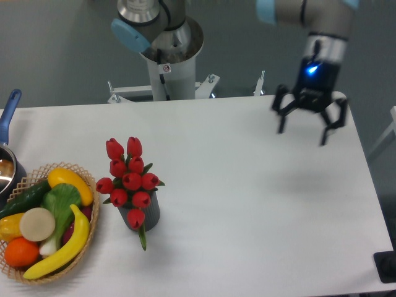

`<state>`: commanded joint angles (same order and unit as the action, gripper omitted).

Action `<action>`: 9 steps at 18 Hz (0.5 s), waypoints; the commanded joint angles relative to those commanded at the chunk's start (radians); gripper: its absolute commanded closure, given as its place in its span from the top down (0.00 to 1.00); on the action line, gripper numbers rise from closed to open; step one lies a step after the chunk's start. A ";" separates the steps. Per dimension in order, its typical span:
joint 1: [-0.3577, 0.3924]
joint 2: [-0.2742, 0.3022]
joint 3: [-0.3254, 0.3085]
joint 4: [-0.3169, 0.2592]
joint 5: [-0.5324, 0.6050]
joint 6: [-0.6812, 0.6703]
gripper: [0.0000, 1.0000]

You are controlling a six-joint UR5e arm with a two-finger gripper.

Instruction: Insert the flowers into the vase

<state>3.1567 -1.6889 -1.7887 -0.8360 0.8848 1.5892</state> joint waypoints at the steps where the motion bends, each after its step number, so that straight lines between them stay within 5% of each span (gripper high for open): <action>1: 0.011 -0.005 0.011 0.000 0.037 0.011 1.00; 6: 0.045 0.005 0.040 -0.015 0.274 0.188 1.00; 9: 0.061 0.020 0.055 -0.073 0.335 0.264 1.00</action>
<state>3.2182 -1.6690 -1.7335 -0.9095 1.2194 1.8528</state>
